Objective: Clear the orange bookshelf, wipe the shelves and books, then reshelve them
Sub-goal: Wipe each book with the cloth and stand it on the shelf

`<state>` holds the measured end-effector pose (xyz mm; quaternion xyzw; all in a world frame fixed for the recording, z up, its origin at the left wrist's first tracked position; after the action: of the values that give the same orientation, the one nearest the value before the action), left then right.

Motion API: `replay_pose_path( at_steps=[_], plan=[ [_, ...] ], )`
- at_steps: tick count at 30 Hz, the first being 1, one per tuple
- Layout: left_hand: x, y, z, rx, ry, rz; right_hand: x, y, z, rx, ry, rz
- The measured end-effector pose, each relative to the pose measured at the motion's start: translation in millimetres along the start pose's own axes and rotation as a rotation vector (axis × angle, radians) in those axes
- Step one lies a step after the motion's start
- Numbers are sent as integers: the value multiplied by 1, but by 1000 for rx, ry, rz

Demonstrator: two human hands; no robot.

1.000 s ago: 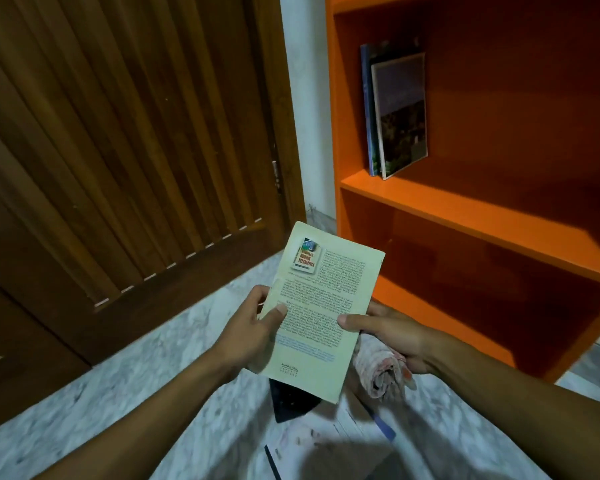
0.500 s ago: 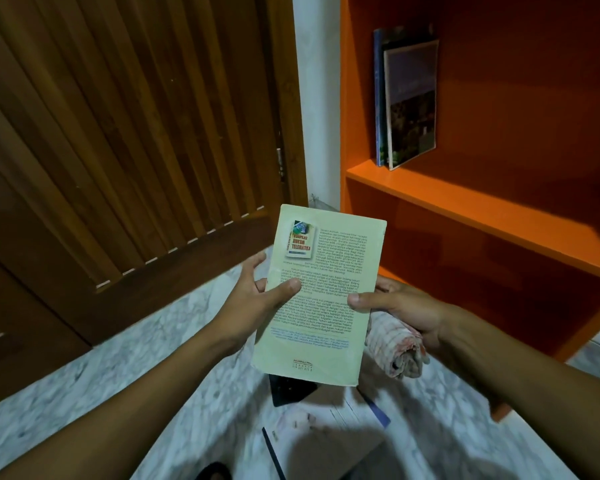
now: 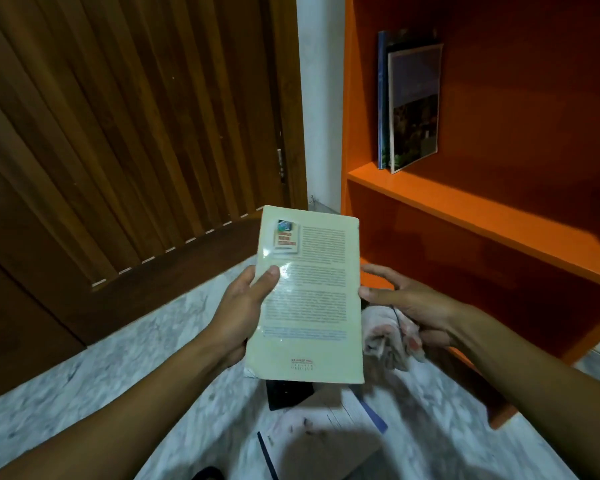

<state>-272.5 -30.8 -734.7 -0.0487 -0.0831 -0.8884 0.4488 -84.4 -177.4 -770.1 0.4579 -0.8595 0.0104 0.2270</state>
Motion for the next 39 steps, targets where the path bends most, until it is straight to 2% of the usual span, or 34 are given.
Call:
replay_pose_path(
  at_steps=[3,7,9,12,14,16,21,23,29,31,35,37,39],
  plan=[
    [-5,-11,10,22,15,60,-11,-27,6,-71,63,245],
    [-7,-18,18,23,27,97,-13,-29,2,-195,144,338],
    [-5,-16,18,8,28,92,-6,-27,-14,-316,99,420],
    [0,-7,17,-47,30,61,6,-19,-47,-463,-106,465],
    [4,2,14,-87,34,19,13,-19,-68,-376,-352,552],
    [9,11,10,-113,32,-15,24,-9,-87,-161,-575,609],
    [16,30,7,-83,16,-50,31,34,-72,592,-965,493],
    [11,28,8,-9,-9,-6,35,48,-53,696,-1022,407],
    [-10,3,8,121,-84,137,59,73,-14,743,-1132,95],
    [-14,-9,8,147,-93,204,64,79,-5,773,-1116,30],
    [-17,-27,10,118,-80,307,71,87,0,761,-1012,-80],
    [-16,-32,13,85,-64,325,71,90,-7,686,-881,-120],
    [-14,-34,14,52,-48,322,66,84,-22,522,-731,-48]
  ],
)
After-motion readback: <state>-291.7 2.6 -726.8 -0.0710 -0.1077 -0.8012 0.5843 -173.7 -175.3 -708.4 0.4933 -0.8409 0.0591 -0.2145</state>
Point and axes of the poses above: each hand's wrist, its own x-axis away from the middle knuckle, its own y-axis out of the palm, z = x × y, the point moved 7 cm from there along -x, towards the middle knuckle, and after that the axes turned 12 degrees about z, right-handed, at the moved point
